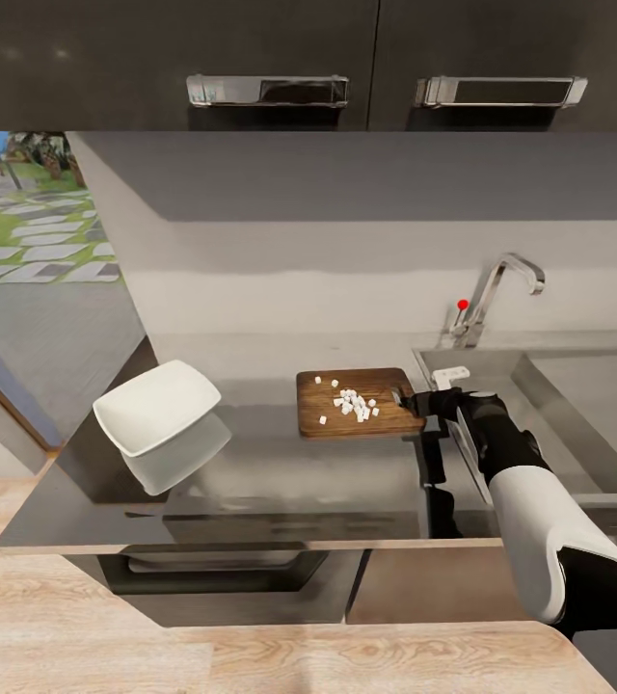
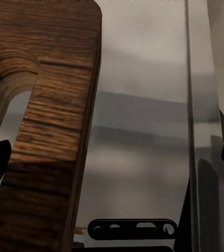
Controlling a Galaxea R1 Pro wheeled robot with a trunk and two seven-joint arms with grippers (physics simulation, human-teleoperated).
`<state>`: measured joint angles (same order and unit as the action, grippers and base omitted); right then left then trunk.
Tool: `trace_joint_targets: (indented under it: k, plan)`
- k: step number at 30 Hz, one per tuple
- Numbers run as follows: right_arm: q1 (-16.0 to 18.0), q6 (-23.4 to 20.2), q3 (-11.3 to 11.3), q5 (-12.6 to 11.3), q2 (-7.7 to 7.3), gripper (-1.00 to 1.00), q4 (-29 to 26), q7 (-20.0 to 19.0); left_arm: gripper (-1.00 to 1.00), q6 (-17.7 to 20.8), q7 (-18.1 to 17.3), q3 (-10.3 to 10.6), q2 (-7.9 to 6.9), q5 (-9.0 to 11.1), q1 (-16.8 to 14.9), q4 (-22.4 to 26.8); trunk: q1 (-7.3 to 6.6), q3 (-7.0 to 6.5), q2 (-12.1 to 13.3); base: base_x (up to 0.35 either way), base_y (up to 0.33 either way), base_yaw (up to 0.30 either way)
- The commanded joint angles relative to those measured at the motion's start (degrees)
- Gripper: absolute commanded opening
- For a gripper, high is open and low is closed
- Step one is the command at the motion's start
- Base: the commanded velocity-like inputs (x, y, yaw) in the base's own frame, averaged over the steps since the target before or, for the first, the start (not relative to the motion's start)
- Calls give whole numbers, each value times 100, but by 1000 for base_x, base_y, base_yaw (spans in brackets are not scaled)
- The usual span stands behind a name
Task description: In the kitchen, take the Vidalia onion out of the sink, dice it on the chopping board with the paring knife, put the diced onion into the bowl on the countertop, then place both the paring knife and the chopping board into the sink.
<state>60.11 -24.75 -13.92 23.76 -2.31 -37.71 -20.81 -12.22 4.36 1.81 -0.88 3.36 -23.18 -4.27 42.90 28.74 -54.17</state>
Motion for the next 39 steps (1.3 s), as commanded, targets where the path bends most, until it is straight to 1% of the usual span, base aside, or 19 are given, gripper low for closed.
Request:
trace_joint_targets:
  k: [1,7,8,39]
  plan:
    - [1,-17,-23,102,3,100,167,-55,100,-44,4,21,1,33,-11,-26,1,7,-4,0,0,0]
    - [1,-21,-15,102,9,100,167,-47,100,-44,4,21,1,33,-11,-25,1,7,-4,0,0,0]
    - [1,-21,-15,102,10,-100,167,-47,100,-44,4,21,1,33,-11,-26,1,7,-4,0,0,0]
    - [1,-36,-12,102,36,-100,176,-45,100,-44,4,21,1,33,-11,-27,1,7,-4,0,0,0]
